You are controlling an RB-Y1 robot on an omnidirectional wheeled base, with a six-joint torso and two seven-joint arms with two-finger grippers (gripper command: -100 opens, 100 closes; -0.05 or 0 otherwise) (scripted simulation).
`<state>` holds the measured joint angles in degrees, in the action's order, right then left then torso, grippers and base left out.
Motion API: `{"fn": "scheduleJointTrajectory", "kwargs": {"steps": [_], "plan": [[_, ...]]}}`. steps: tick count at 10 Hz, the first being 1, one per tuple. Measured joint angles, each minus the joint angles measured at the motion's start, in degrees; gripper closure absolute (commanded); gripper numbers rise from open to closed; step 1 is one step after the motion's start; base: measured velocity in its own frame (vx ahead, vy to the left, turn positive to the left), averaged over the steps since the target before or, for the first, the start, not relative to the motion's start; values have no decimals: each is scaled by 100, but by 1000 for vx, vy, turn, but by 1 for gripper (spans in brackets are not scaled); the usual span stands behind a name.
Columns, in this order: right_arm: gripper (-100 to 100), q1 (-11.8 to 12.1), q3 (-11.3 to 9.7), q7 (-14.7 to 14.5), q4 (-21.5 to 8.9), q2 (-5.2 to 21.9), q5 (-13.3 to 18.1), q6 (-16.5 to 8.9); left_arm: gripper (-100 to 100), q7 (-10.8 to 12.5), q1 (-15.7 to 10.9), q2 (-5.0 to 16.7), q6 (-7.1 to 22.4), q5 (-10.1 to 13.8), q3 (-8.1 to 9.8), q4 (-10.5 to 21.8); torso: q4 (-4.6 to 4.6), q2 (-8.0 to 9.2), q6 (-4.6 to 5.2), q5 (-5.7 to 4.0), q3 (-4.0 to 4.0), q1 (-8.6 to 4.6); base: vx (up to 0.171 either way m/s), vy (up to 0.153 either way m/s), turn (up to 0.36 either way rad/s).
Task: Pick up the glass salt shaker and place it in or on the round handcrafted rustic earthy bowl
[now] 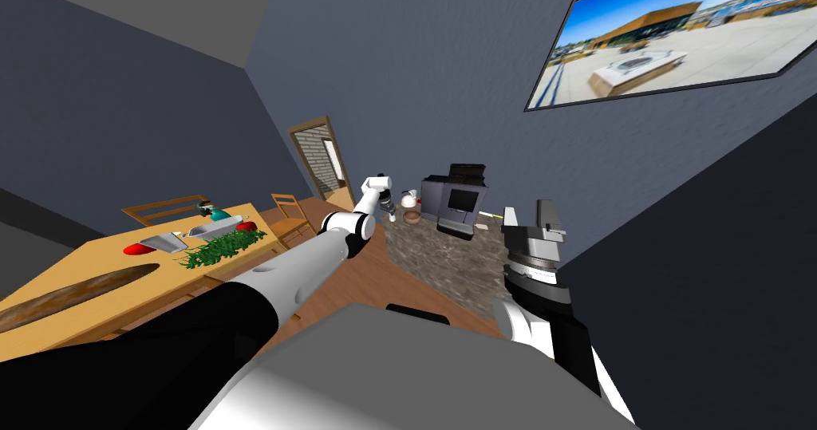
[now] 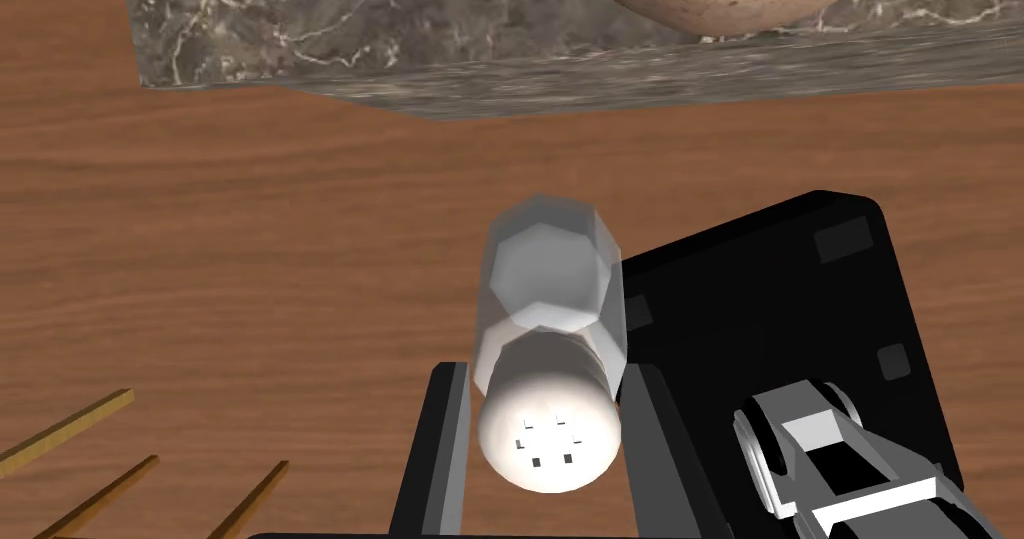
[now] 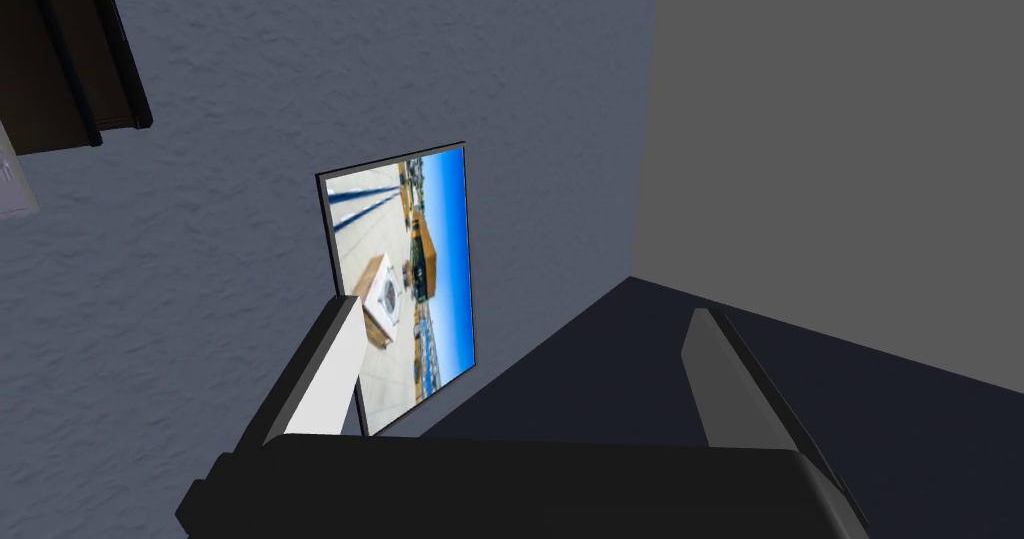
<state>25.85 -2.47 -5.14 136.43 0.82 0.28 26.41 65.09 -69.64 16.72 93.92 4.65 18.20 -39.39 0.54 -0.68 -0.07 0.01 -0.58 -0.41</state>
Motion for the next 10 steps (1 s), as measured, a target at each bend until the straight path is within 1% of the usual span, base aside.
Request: {"fn": "scheduleJointTrajectory", "kwargs": {"steps": [1, 2, 3, 4, 5, 6, 7, 8, 9, 10], "plan": [[0, 0, 0, 0, 0, 0, 0, 0, 100, 38, -110, -2, -30, 12, 6, 50, -2, 4, -1, 2, 3, 6, 188, -138, -80], [0, 0, 0, 0, 0, 0, 0, 0, 100, 77, -369, 44, -140, 35, 22, 318, -4, -12, 5, -3, -3, -9, 157, -123, -46], [0, 0, 0, 0, 0, 0, 0, 0, 100, 117, -412, 21, -141, 46, 27, 248, 4, -4, 0, 0, -4, -5, 45, -56, -5], [0, -1, 0, 0, 0, 0, 0, 0, 100, 137, -382, -8, -73, 50, 26, 107, -1, 28, -9, 7, 13, 24, 44, -54, -55], [0, -1, 0, 0, 0, 0, 0, 0, 100, 165, -385, -25, 7, 62, 33, -47, -10, 40, -7, 7, 24, 29, 162, -95, -77], [0, 0, 0, 0, 0, 0, 0, 0, 100, 237, -470, -63, 73, 70, 34, -147, -10, 14, 0, 2, 13, 11, 202, -118, -59], [0, 0, 0, 0, 0, 0, 0, 0, 100, 287, -474, -92, 158, 90, 45, -357, -2, -2, -2, 1, 0, 2, 104, -100, -9], [0, 0, 0, 0, 0, 0, 0, 0, 100, 299, -573, -73, 129, 103, 53, -269, 1, 16, -7, 4, 6, 10, 28, -42, -3], [0, -1, 0, 0, 0, 0, 0, 0, -100, 299, -588, -74, 109, 107, 54, -250, -4, 41, -13, 10, 21, 35, 9, -10, -3], [0, -1, 1, 0, 0, 1, 0, 0, -100, 299, -587, -76, 110, 107, 54, -252, -8, 56, -15, 14, 30, 51, 0, 0, 0]]}}
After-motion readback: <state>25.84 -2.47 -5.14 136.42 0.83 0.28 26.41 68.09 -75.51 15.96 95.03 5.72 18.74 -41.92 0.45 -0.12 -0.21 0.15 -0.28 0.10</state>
